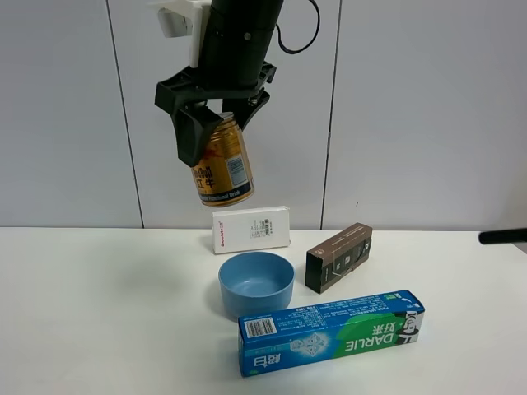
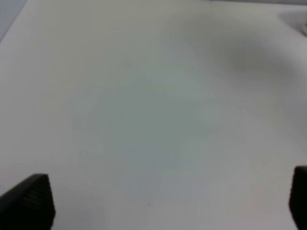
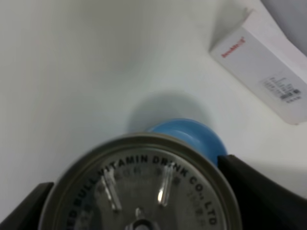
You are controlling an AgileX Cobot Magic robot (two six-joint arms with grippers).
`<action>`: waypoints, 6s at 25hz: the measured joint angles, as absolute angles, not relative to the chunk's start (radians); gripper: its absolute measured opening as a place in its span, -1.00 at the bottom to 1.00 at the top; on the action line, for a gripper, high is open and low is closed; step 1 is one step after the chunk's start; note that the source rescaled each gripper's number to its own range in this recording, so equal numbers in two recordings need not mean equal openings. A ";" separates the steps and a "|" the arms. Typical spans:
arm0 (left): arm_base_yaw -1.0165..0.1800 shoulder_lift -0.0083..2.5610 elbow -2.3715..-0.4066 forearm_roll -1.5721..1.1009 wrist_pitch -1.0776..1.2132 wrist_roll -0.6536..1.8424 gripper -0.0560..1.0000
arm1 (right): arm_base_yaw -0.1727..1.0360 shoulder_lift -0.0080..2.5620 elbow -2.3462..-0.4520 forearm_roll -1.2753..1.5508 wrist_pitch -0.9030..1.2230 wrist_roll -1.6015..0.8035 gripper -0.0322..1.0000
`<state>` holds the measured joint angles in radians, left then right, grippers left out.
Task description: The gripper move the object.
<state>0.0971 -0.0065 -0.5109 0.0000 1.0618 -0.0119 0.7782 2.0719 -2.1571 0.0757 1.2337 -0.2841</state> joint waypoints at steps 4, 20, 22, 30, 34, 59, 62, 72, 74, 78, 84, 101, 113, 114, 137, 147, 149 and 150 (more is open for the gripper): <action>0.097 -0.006 -0.511 0.000 1.062 -0.012 1.00 | 0.778 2.036 -2.154 0.142 1.208 -0.264 -0.94; 0.097 -0.006 -0.511 0.005 1.062 -0.012 1.00 | 0.776 1.825 -2.153 -0.070 1.241 -0.092 -0.94; 0.097 -0.006 -0.511 0.005 1.062 -0.012 1.00 | 0.776 1.749 -2.153 -0.062 1.241 -0.090 -0.94; 0.097 -0.006 -0.511 0.005 1.062 -0.012 1.00 | 0.778 1.482 -2.054 -0.065 1.241 -0.055 -0.94; 0.097 -0.006 -0.511 0.005 1.062 -0.012 1.00 | 0.778 1.413 -1.859 -0.066 1.240 -0.048 -0.94; 0.097 -0.006 -0.511 0.005 1.062 -0.012 1.00 | 0.700 1.948 -1.306 -0.063 0.248 0.088 -0.94; 0.097 -0.006 -0.511 0.005 1.062 -0.012 1.00 | 0.647 1.947 -1.306 -0.062 0.213 0.112 -0.94; 0.097 -0.006 -0.511 0.005 1.062 -0.012 1.00 | 0.610 1.948 -1.306 -0.055 0.219 0.073 -0.94; 0.097 -0.006 -0.511 0.005 1.062 -0.012 1.00 | 0.619 1.948 -1.306 -0.054 0.219 0.058 -0.94; 0.097 -0.006 -0.511 0.005 1.062 -0.012 1.00 | 0.633 1.948 -1.306 -0.045 0.221 0.030 -0.94; 0.097 -0.006 -0.511 0.005 1.062 -0.012 1.00 | 0.641 1.983 -1.306 -0.040 0.214 0.028 -0.94; 0.097 -0.006 -0.511 0.005 1.062 -0.012 1.00 | 0.642 2.086 -1.306 -0.041 0.171 0.027 -0.94; 0.097 -0.006 -0.511 0.005 1.062 -0.012 1.00 | 0.642 2.078 -1.306 -0.048 0.124 0.027 -0.53; 0.097 -0.006 -0.511 0.000 1.062 -0.012 1.00 | 0.642 2.073 -1.306 -0.052 0.104 0.027 -0.19; 0.097 -0.006 -0.511 0.005 1.062 -0.012 1.00 | 0.683 1.425 -1.309 -0.071 0.296 -0.058 0.48; 0.097 -0.006 -0.511 0.005 1.062 -0.012 1.00 | 0.683 1.223 -1.309 -0.152 0.507 -0.056 0.48; 0.097 -0.006 -0.511 0.005 1.062 -0.012 1.00 | 0.683 1.180 -1.309 -0.179 0.519 -0.049 0.48; 0.097 -0.006 -0.511 0.005 1.062 -0.012 1.00 | 0.683 1.156 -1.309 -0.199 0.524 -0.042 0.48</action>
<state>0.0971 -0.0065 -0.5109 0.0053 1.0618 -0.0119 0.6826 1.1562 -1.3091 -0.1995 0.5242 -0.0420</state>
